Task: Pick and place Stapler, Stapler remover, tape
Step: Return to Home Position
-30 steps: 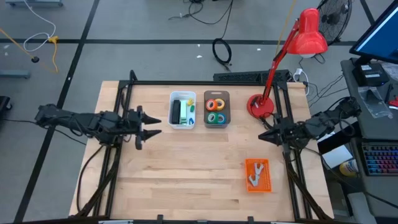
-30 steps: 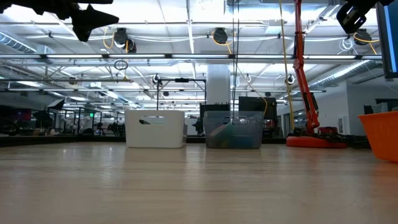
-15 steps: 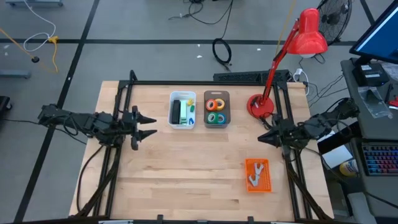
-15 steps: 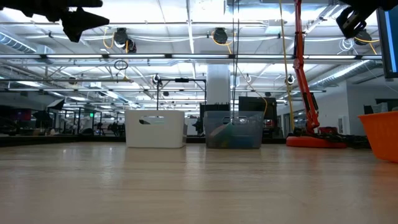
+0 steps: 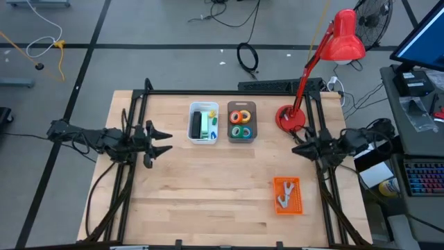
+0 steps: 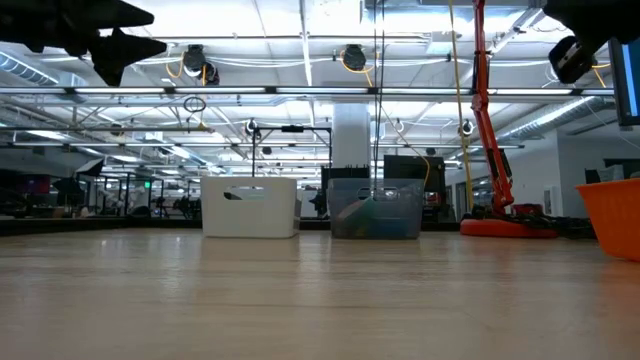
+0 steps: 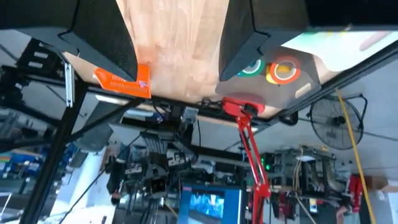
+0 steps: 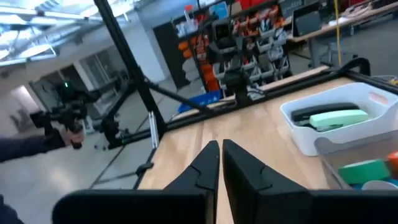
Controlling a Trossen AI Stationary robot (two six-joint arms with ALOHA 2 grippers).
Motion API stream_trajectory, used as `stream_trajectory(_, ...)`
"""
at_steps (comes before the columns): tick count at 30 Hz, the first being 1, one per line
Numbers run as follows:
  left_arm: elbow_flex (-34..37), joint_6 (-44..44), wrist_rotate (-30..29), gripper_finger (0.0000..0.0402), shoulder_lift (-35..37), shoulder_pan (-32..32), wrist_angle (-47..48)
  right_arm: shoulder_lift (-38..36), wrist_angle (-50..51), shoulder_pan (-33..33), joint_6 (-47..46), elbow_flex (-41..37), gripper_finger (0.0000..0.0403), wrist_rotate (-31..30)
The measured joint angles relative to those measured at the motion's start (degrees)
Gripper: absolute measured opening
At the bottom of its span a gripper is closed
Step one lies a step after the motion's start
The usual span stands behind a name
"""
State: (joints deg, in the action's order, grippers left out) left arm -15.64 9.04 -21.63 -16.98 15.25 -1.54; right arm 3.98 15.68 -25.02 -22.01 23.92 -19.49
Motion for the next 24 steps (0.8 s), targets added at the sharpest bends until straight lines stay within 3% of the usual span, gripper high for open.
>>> stream_trajectory(6, 2.76, 0.54, 0.0, 0.0228, 2.88, 0.43, 0.46, -3.73, 2.68, 0.72, -1.15, -1.41, 0.0015, -0.18)
stream_trajectory(13, 5.91, 2.16, -0.99, 0.0228, 2.89, 0.48, -1.75, -3.8, -3.66, 0.74, -4.83, -9.54, 0.0015, 0.76)
stream_trajectory(24, 6.25, 1.61, -1.44, 0.0228, 2.86, 0.49, 0.51, -3.79, -8.67, 4.27, -8.69, -16.84, 0.0016, 14.95)
